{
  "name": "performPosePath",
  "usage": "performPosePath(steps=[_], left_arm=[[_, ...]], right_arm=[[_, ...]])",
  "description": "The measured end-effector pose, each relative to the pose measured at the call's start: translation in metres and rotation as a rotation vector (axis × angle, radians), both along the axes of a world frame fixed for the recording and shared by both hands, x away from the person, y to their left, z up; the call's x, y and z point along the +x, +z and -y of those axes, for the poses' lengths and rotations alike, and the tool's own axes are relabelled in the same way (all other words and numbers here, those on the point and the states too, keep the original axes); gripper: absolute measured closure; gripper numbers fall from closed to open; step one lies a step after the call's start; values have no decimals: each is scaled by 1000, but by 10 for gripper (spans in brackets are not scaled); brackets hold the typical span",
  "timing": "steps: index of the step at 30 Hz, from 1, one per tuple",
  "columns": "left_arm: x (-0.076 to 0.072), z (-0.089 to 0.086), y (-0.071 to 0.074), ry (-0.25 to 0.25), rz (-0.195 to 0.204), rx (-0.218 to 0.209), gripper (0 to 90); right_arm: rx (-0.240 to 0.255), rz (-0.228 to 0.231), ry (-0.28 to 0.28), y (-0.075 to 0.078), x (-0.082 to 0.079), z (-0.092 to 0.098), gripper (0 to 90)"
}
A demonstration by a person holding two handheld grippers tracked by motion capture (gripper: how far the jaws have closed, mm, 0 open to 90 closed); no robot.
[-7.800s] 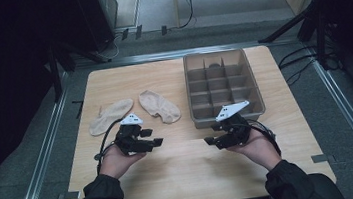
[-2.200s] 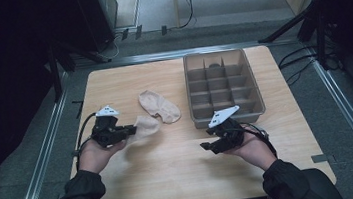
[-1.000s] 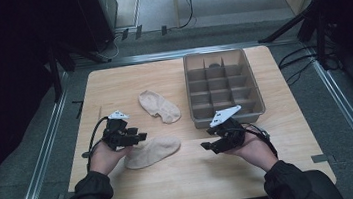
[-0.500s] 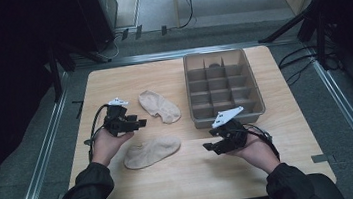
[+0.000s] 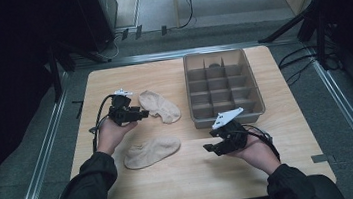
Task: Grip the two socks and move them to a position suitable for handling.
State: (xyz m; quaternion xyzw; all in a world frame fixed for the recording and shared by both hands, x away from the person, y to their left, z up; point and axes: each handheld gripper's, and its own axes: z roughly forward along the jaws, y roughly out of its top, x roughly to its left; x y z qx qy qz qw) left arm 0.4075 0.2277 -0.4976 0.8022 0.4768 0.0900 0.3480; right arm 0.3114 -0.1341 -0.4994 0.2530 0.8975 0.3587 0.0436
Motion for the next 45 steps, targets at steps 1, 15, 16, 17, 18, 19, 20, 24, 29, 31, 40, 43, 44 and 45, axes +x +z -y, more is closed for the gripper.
performPosePath(steps=[1,15,16,17,18,19,20,24,29,31,40,43,44,45], left_arm=[[2,0,-1,13,11,-24,484],[39,16,4,-16,19,23,432],[39,16,4,-16,19,23,433],[42,18,-1,-13,31,20,437],[42,18,-1,-13,31,20,439],[45,19,-7,-6,18,24,436],[45,19,-7,-6,18,24,429],[48,25,-19,2,7,56,419],[49,32,-30,-18,-5,89,425],[47,32,-35,-22,10,102,424],[36,29,-41,-23,107,149,535],[36,29,-40,-12,104,154,593],[36,29,-40,-11,102,158,593],[36,29,-39,-10,98,167,626]], right_arm=[[-3,0,1,0,0,0,428],[-7,-3,6,-1,-1,-1,427],[-7,-3,6,-1,-1,-1,427],[-8,-4,8,-1,-1,-1,427],[-8,-4,8,-1,-1,-1,427],[-9,-4,8,-1,-1,-1,427],[-9,-4,8,-1,-1,-1,427],[-12,-3,11,-1,-2,-1,427],[-17,-2,14,-2,-1,-1,423],[-16,1,13,-2,-2,-1,420],[-16,4,8,-1,-2,-1,416],[-17,5,8,-1,-3,-1,415],[-17,3,6,-1,-3,-1,416],[-16,3,7,-2,-2,-1,425]])
